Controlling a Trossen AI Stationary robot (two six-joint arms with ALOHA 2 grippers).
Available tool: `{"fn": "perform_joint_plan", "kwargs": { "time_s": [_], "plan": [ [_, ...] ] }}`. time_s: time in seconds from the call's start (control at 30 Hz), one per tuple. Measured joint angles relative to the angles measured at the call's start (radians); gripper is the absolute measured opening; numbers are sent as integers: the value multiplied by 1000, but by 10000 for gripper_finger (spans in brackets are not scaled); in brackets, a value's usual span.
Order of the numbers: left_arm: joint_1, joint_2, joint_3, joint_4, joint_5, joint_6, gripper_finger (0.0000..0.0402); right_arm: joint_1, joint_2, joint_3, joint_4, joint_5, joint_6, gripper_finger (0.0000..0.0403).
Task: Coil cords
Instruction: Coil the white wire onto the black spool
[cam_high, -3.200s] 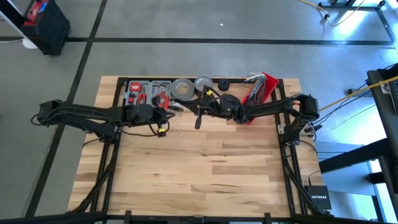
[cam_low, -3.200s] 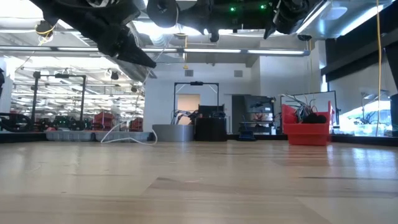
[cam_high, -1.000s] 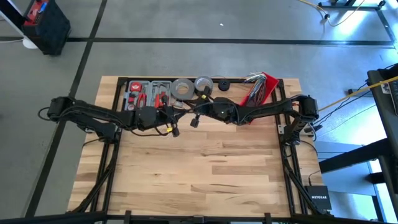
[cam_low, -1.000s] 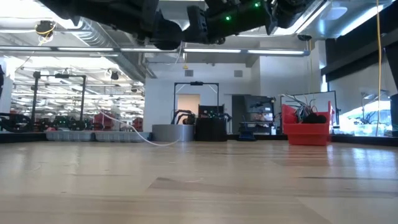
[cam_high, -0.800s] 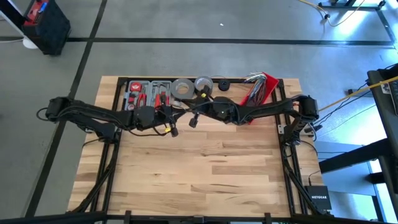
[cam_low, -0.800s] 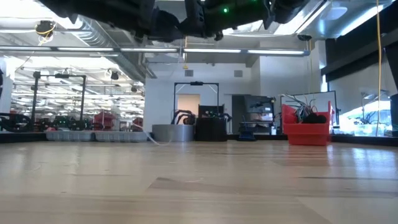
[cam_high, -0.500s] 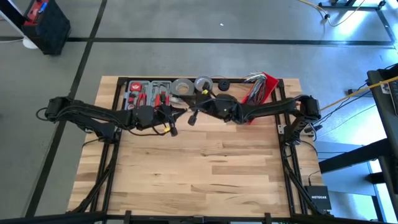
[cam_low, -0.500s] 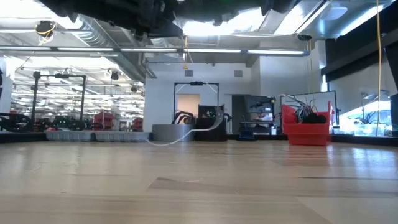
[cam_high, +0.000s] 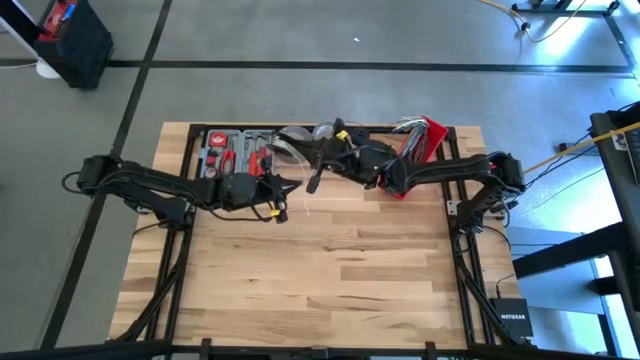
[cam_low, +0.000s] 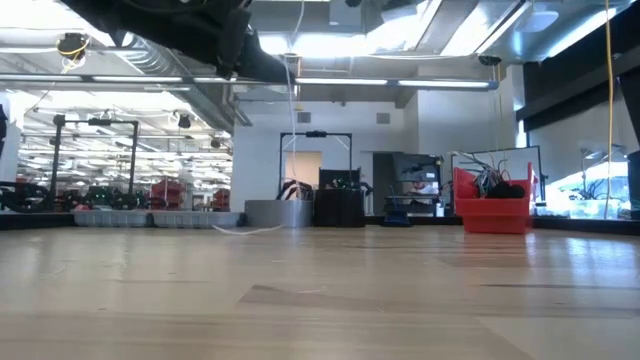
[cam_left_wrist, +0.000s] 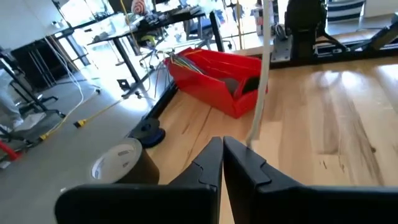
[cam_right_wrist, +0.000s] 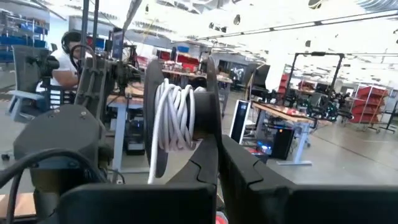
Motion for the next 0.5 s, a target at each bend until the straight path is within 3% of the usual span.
{"fn": "perform_joint_plan", "kwargs": {
  "time_s": [0.27,0.5],
  "plan": [
    [-9,-47,0,-111,-3,19,14,0,0,1,-86,8,-4,5],
    [-22,-123,1,-202,-2,-30,84,-1,0,0,-105,9,-5,5]
  ]
}}
